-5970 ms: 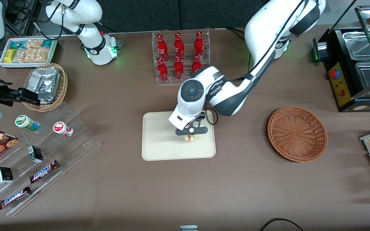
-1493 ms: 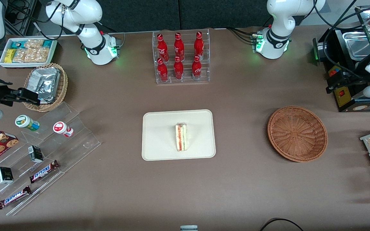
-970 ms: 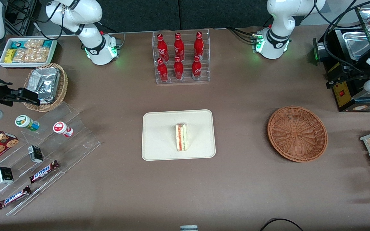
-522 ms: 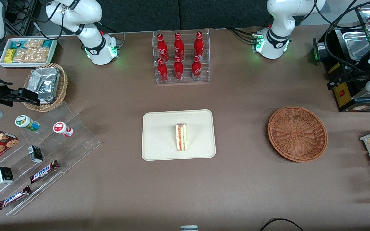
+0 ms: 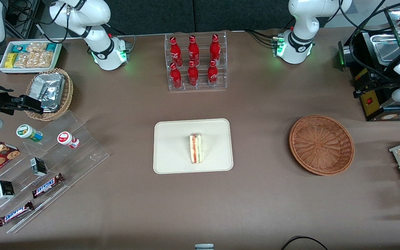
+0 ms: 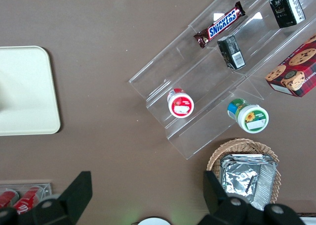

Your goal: Place sandwich from basket to tray

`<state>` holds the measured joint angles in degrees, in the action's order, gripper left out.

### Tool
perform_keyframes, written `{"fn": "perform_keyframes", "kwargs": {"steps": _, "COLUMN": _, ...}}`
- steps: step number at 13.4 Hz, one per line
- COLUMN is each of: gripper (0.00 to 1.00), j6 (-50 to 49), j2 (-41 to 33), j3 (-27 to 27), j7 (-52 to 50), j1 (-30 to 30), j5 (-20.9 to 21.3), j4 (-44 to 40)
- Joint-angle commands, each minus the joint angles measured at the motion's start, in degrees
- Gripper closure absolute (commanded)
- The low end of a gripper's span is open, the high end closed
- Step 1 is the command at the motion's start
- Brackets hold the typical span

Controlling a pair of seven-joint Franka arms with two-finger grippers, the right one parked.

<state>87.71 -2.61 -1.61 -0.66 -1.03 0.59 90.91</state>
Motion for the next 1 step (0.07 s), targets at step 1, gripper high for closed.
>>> {"fn": "perform_keyframes", "kwargs": {"steps": 1, "gripper": 0.00, "j6": -1.5, "j2": 1.0, "j3": 0.1, "j7": -0.4, "j1": -0.6, "j5": 0.5, "j4": -2.2}}
